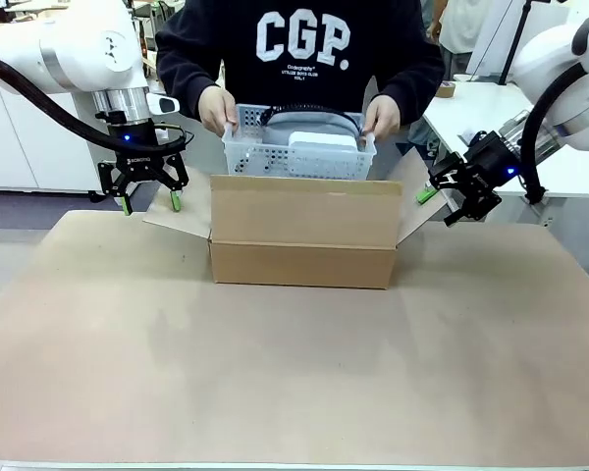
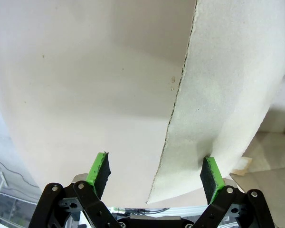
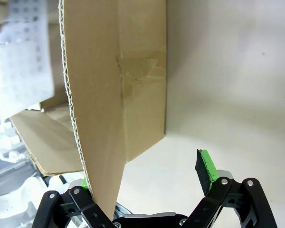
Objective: Pack the gift set into the box.
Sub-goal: Lift both hands away from the flaps of the Package Box.
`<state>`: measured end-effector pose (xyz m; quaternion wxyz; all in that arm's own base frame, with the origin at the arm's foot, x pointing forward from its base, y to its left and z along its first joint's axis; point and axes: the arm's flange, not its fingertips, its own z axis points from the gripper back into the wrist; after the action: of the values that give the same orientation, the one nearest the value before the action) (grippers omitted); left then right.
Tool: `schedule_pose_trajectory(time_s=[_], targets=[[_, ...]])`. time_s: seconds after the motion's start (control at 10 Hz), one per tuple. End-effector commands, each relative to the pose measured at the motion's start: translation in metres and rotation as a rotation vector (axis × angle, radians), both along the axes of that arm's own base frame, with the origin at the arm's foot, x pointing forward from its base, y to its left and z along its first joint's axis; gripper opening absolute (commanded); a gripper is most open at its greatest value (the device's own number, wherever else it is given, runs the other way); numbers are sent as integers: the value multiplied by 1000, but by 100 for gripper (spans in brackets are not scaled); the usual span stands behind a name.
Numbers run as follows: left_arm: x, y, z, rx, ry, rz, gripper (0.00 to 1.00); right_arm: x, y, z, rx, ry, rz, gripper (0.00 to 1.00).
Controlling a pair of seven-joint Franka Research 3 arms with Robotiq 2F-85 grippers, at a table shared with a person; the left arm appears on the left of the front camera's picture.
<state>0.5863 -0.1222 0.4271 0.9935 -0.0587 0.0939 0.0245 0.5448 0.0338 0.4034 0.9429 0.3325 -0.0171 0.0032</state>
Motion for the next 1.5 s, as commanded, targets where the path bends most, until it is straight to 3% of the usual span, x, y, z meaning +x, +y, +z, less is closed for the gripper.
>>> schedule_pose_trajectory(time_s=[0.0, 1.4], targets=[[-1, 2, 3, 21, 0, 13, 100, 3, 3, 5, -26, 5, -19, 100], [-1, 2, 3, 21, 0, 13, 100, 3, 3, 5, -26, 5, -19, 100]])
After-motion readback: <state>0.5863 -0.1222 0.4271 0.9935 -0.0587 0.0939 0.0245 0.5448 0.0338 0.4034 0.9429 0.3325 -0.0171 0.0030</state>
